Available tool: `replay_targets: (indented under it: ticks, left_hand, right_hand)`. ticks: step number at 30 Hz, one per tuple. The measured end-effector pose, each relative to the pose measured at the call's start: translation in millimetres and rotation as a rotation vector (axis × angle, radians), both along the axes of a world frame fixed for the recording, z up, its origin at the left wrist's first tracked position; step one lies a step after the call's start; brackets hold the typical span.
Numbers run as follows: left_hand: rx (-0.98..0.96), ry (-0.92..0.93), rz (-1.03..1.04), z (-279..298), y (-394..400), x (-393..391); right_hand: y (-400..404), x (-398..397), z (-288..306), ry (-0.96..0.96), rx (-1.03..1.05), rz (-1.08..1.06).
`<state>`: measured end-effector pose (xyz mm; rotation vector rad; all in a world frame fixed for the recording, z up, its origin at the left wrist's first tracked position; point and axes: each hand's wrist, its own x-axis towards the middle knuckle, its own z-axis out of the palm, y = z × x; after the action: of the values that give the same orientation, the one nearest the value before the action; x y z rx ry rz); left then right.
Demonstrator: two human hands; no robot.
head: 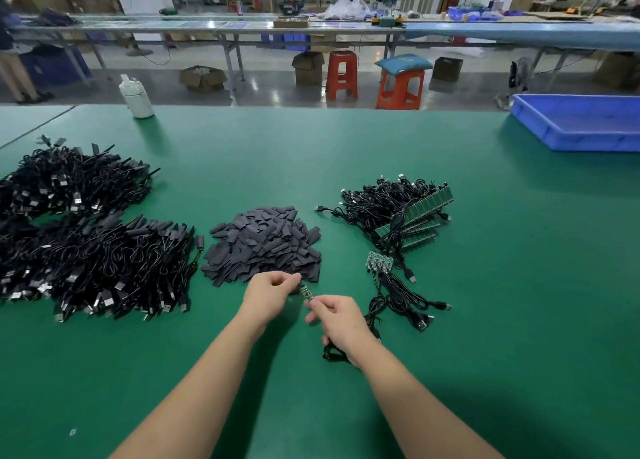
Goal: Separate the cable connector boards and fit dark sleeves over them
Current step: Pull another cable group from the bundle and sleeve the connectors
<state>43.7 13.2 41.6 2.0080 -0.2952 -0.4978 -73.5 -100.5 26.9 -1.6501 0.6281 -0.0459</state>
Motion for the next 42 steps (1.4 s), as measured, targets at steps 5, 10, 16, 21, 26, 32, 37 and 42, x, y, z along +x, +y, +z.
replay_targets:
  ticks: [5,10,16,21,26,32,37,42]
  left_hand:
    - [0.504,-0.395,-0.047,-23.2,10.9,7.8]
    - [0.509,-0.363,-0.041,-28.8,12.0,12.8]
    - [0.483,-0.258,-0.115,-23.0,12.4,23.1]
    - [0.416,-0.291,-0.381,-15.2,19.1,18.5]
    - [0.363,-0.377,-0.467,-14.6,29.8,12.5]
    - [0.484,-0.515,-0.532,-19.6,35.9,10.9]
    - [0.629,-0.686,-0.48,-19.9,37.9,9.0]
    - [0.32,-0.502,-0.447,-21.4,45.0,6.8]
  right_hand:
    - [-3.8,0.3,-9.1,0.084,-0.096,-0.052]
    - [-2.9,2.5,-13.0,0.085,-0.074,-0.086]
    - [-1.6,-0.5,-11.6,0.129,-0.108,-0.001]
    - [-2.1,-2.3,-12.3,0.122,-0.142,0.029]
    - [-3.6,-2.5,-14.5,0.092,-0.156,0.038]
    - [-4.6,-3.7,-15.1,0.09,-0.169,0.057]
    - [-5.1,-3.4,-17.5,0.086,-0.158,0.066]
    - [-5.7,-3.5,-21.3,0.062,-0.132,0.059]
